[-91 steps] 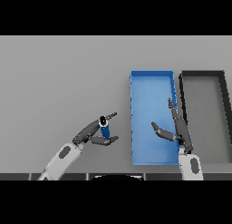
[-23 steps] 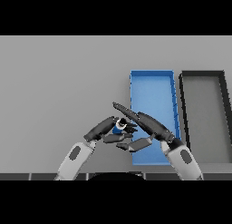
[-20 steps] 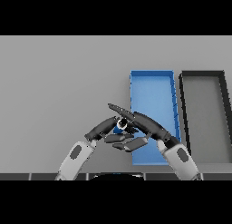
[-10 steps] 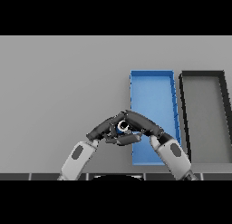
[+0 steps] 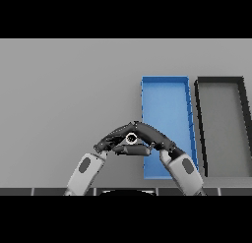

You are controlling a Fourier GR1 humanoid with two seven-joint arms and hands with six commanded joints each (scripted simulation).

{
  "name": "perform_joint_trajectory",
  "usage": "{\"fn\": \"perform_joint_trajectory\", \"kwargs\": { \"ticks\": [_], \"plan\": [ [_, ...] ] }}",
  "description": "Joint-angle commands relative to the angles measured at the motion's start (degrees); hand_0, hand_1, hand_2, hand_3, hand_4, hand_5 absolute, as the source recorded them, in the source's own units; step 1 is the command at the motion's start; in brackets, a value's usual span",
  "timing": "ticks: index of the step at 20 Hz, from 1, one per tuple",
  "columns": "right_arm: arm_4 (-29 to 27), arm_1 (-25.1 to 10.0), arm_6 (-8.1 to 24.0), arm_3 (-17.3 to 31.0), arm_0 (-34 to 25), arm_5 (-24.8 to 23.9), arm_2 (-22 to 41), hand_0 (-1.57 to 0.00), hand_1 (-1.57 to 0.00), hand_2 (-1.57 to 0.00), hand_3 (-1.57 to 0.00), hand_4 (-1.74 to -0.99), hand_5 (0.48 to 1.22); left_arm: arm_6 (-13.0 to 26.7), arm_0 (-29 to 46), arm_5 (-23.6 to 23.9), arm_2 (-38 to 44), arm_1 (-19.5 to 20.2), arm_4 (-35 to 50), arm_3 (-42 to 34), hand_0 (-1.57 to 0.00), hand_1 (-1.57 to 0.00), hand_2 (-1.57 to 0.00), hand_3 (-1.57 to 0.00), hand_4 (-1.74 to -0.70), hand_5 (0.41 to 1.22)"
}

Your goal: Pick up the blue pipe and place it into the blue bin.

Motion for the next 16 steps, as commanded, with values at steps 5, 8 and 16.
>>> {"fn": "perform_joint_trajectory", "kwargs": {
  "ticks": [5,8,16],
  "plan": [
    [2.09,1.61,-3.11,-0.47,1.98,0.04,-0.22,-1.56,-1.56,-1.56,-1.56,-1.497,1.206,0.35,0.40,-1.49,0.14,0.86,-2.79,-0.55,-0.94,-0.88,-0.85,-0.67,-1.41,1.221],
    [2.63,2.57,-0.50,-0.10,1.55,0.37,-0.95,-1.57,-1.57,-1.57,-1.56,-1.498,1.213,1.56,-0.22,-4.25,0.61,0.86,-4.14,0.44,-0.48,-0.45,-0.44,-0.34,-1.19,1.148],
    [5.57,4.65,-3.43,-0.01,1.79,1.08,-1.79,-1.57,-1.57,-1.57,-1.57,-1.499,1.220,8.51,1.13,-4.69,1.78,1.01,-3.38,-0.18,-0.08,-0.07,-0.07,-0.06,-0.97,0.642]
  ]
}}
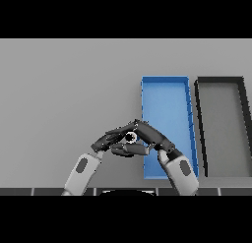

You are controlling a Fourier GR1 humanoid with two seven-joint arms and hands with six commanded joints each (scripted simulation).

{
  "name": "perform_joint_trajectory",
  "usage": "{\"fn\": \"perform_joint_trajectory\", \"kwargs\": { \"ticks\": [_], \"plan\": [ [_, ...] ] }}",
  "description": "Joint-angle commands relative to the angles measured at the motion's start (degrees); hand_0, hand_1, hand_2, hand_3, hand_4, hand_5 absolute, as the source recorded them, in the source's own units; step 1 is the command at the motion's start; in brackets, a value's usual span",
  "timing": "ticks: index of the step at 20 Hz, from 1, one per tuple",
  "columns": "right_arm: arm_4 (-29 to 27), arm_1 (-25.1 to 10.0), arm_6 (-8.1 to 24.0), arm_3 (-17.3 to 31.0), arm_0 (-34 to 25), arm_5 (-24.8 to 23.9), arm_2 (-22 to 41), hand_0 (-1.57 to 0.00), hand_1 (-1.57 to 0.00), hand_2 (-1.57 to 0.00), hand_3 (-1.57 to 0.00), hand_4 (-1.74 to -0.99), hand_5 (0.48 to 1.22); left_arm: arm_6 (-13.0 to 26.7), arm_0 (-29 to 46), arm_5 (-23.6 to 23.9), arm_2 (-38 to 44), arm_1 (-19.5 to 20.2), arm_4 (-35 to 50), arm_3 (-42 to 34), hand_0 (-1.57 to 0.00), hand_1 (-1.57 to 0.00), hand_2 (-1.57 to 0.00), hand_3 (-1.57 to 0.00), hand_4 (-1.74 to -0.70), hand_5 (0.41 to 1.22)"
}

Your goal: Pick up the blue pipe and place it into the blue bin.

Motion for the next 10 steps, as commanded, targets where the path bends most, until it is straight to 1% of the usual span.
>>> {"fn": "perform_joint_trajectory", "kwargs": {
  "ticks": [1,2,3,4,6,7,8,9,10],
  "plan": [
    [-0.44,-0.09,-0.24,-0.10,0.36,0.47,-0.29,-1.57,-1.57,-1.57,-1.57,-1.499,1.220,1.18,-0.16,0.54,0.27,-0.57,0.13,0.10,-0.06,-0.06,-0.06,-0.05,-0.97,0.607],
    [-0.20,0.56,-0.30,-0.13,0.52,0.42,-0.03,-1.57,-1.57,-1.57,-1.57,-1.499,1.220,1.21,0.21,0.68,0.21,-0.58,-0.16,0.70,-0.05,-0.05,-0.05,-0.04,-0.97,0.578],
    [-0.61,0.46,-1.02,-0.41,0.31,0.53,-0.99,-1.57,-1.57,-1.57,-1.57,-1.498,1.220,1.43,0.26,0.76,0.09,-0.64,-0.42,0.96,-0.04,-0.04,-0.04,-0.03,-0.97,0.557],
    [-1.70,0.70,-0.64,-1.32,0.55,0.57,-1.36,-1.57,-1.57,-1.57,-1.57,-1.497,1.220,1.98,0.50,0.92,-0.22,-0.94,-0.55,0.70,-0.03,-0.03,-0.03,-0.02,-0.97,0.544],
    [-4.33,1.87,1.13,-1.78,-0.80,0.22,-2.92,-1.57,-1.57,-1.57,-1.57,-1.496,1.221,2.47,0.08,1.41,0.02,-1.09,-0.89,1.15,-0.02,-0.02,-0.02,-0.01,-0.97,0.519],
    [-5.96,2.38,3.31,-2.25,-2.27,-0.09,-3.71,-1.57,-1.57,-1.57,-1.57,-1.495,1.221,2.77,-0.02,1.22,0.13,-0.77,-0.80,0.87,-0.02,-0.01,-0.01,-0.01,-0.97,0.512],
    [-8.76,2.26,5.70,-2.59,-4.00,-0.18,-5.46,-1.57,-1.57,-1.57,-1.57,-1.495,1.221,3.54,-0.33,1.46,0.20,-0.86,-1.03,0.91,-0.01,-0.01,-0.01,-0.01,-0.97,0.501],
    [-11.77,2.66,8.29,-3.10,-5.99,-1.53,-7.05,-1.57,-1.57,-1.57,-1.57,-1.494,1.221,3.92,-0.66,1.43,0.77,-0.68,-0.88,1.62,-0.01,-0.01,-0.01,-0.01,-0.97,0.493],
    [-14.52,2.48,10.81,-3.96,-7.35,-2.87,-8.47,-1.57,-1.57,-1.57,-1.57,-1.494,1.221,3.43,-0.36,1.26,0.84,-0.57,-0.59,1.47,-0.01,-0.01,-0.01,-0.01,-0.97,0.489]
  ]
}}
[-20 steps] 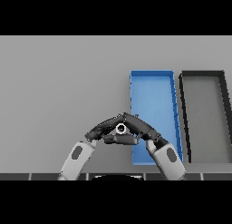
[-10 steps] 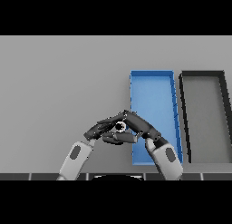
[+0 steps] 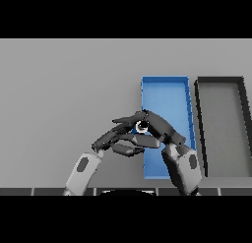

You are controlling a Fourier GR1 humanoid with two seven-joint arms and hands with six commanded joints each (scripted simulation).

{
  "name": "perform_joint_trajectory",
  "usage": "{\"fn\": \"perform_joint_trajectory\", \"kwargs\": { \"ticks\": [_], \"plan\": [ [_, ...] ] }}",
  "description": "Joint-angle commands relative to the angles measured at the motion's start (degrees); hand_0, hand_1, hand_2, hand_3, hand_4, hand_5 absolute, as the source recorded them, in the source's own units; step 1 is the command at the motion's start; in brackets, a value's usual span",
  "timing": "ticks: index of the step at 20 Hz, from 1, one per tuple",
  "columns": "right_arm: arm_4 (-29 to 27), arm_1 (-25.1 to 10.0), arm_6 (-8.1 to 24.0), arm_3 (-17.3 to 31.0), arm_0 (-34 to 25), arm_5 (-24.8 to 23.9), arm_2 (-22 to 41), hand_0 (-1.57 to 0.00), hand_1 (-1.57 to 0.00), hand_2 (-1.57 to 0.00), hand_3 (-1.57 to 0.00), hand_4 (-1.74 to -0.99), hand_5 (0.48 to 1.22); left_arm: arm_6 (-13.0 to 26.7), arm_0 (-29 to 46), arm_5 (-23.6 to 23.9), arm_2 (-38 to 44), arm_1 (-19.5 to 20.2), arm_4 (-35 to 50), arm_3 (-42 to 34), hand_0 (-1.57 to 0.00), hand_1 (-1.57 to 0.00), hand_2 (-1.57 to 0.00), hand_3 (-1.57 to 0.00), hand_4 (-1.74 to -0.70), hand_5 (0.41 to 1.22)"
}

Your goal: Pick up the blue pipe and place it into the blue bin.

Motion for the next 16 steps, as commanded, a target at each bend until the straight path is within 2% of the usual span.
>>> {"fn": "perform_joint_trajectory", "kwargs": {
  "ticks": [1,4,6,9,12,14,16],
  "plan": [
    [-2.61,-0.87,1.63,-0.80,-2.00,-0.98,-2.05,-1.57,-1.57,-1.57,-1.57,-1.494,1.221,-0.38,0.60,0.15,-0.74,-0.36,-0.44,-0.09,-0.01,-0.01,-0.01,0.00,-0.97,0.485],
    [-9.70,-2.98,6.32,-0.19,-10.84,-5.23,-8.06,-1.57,-1.57,-1.57,-1.57,-1.496,1.221,-0.30,0.06,0.11,-0.09,0.15,-0.17,-0.65,0.00,0.00,0.00,0.00,-0.96,0.475],
    [-11.44,-5.51,6.28,1.54,-16.74,-9.09,-13.31,-1.57,-1.57,-1.57,-1.57,-1.497,1.221,-1.05,0.66,0.04,-0.45,0.41,-0.39,-1.15,0.00,0.00,0.00,0.00,-0.95,0.473],
    [-9.20,-9.57,5.69,5.09,-20.87,-11.67,-19.03,-1.57,-1.57,-1.57,-1.57,-1.498,1.221,-1.00,1.08,-0.13,-0.66,0.63,-0.16,-2.45,0.00,0.00,0.00,0.00,-0.95,0.466],
    [-5.66,-12.05,4.93,7.83,-19.50,-11.13,-22.55,-1.57,-1.57,-1.57,-1.57,-1.498,1.221,-0.41,2.24,-0.19,-0.32,1.47,0.15,-3.53,0.00,0.00,0.00,0.00,-0.95,0.470],
    [-4.46,-12.82,6.38,9.12,-17.60,-11.27,-24.53,-1.57,-1.57,-1.57,-1.57,-1.499,1.221,0.83,1.30,-0.15,0.23,1.37,0.54,-3.56,0.00,0.00,0.00,0.00,-0.95,0.474],
    [-2.53,-13.39,6.83,10.52,-15.31,-10.96,-26.17,-1.57,-1.57,-1.57,-1.57,-1.499,1.221,0.31,1.55,-0.18,-0.08,1.46,0.21,-3.48,0.00,0.00,0.00,0.00,-0.95,0.472]
  ]
}}
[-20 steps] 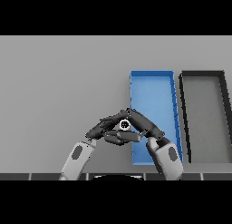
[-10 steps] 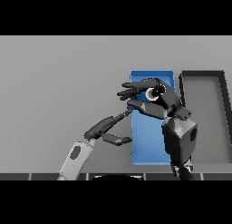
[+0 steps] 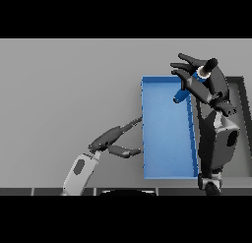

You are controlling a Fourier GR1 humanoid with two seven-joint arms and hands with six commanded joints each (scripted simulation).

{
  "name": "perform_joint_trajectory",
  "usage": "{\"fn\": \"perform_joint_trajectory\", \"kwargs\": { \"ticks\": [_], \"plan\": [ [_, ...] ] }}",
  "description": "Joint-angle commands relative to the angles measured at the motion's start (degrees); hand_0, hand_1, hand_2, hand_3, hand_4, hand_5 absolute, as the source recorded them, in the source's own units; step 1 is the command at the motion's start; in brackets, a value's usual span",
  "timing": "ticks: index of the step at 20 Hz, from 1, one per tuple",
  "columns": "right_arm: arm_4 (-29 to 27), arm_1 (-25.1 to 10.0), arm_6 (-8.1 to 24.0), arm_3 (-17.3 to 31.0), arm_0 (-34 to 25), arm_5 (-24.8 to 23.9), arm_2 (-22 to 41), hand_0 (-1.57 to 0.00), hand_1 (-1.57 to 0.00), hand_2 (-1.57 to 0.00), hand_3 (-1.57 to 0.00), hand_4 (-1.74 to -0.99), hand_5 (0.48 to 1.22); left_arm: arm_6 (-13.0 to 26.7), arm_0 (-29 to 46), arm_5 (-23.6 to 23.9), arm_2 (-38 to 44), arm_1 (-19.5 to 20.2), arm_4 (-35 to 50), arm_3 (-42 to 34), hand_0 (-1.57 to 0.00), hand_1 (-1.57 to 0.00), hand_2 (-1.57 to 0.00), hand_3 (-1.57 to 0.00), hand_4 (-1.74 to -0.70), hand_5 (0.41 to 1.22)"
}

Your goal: Pick up the blue pipe and place it into the blue bin.

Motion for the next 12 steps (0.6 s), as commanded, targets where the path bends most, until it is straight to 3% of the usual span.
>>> {"fn": "perform_joint_trajectory", "kwargs": {
  "ticks": [1,7,12],
  "plan": [
    [0.90,-0.35,-0.02,0.35,1.66,0.57,-0.62,-1.57,-1.57,-1.57,-1.57,-1.499,1.221,-0.22,0.36,-0.06,-0.32,-0.16,0.00,-0.12,0.00,0.00,0.00,0.00,-0.95,0.470],
    [5.59,-1.40,0.09,2.03,13.57,-0.62,0.29,-1.57,-1.57,-1.57,-1.57,-1.500,1.221,-1.26,-0.32,1.08,0.33,0.07,-0.95,0.77,0.00,0.00,0.00,0.00,-0.93,0.460],
    [5.85,-4.59,0.09,4.47,22.80,-7.58,5.18,-1.57,-1.57,-1.57,-1.57,-1.500,1.221,-3.48,-0.18,1.89,0.12,0.53,-2.20,1.18,0.00,0.00,0.00,0.00,-0.93,0.465]
  ]
}}
